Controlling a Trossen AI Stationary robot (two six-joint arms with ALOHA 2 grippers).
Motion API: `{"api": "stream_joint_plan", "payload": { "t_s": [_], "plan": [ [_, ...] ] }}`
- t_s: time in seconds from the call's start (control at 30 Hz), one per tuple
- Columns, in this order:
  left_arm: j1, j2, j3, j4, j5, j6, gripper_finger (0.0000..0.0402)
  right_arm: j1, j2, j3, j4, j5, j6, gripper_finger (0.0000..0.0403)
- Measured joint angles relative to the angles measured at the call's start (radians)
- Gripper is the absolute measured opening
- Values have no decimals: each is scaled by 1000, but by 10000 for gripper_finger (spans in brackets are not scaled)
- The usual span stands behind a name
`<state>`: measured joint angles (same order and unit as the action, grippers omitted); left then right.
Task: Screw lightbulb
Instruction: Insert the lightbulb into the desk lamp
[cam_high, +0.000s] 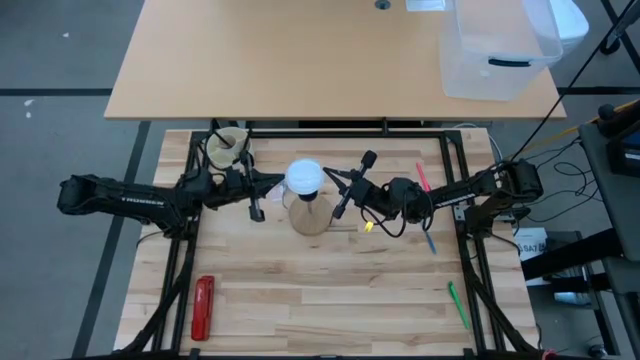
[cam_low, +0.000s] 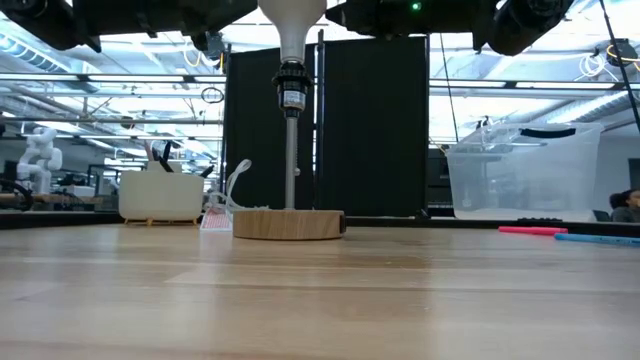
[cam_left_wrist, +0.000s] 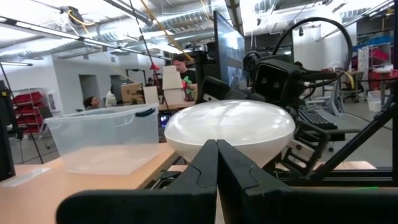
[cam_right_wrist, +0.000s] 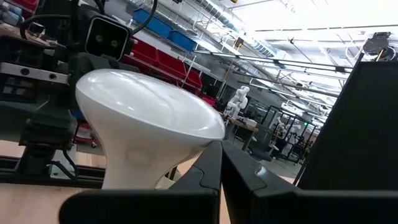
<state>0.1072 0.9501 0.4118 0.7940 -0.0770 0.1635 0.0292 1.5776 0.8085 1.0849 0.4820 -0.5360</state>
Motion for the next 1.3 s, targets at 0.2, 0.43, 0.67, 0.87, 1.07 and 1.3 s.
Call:
{"api": "stream_joint_plan", "payload": {
  "t_s": [0.2, 0.43, 0.67, 0.87, 1.07, 1.3],
  "plan": [
    [16, 0, 0, 0, 6, 0, 0, 14, 0, 0, -11, 21, -4, 0],
    [36, 0, 0, 0, 15, -7, 0, 24, 0, 0, -13, 25, -3, 0],
    [53, 0, 0, 0, 15, -22, 0, 39, 0, 0, -19, 49, -3, 0],
    [76, 0, 0, 0, 14, -47, 0, 48, 0, 0, -24, 79, -1, 0],
    [76, -3, 0, 1, 14, -47, 0, 53, 0, 0, -18, 150, -8, 0],
    [19, -4, 0, 0, 17, -22, 0, 50, 0, 0, 15, 173, -39, 0]
  ]
}}
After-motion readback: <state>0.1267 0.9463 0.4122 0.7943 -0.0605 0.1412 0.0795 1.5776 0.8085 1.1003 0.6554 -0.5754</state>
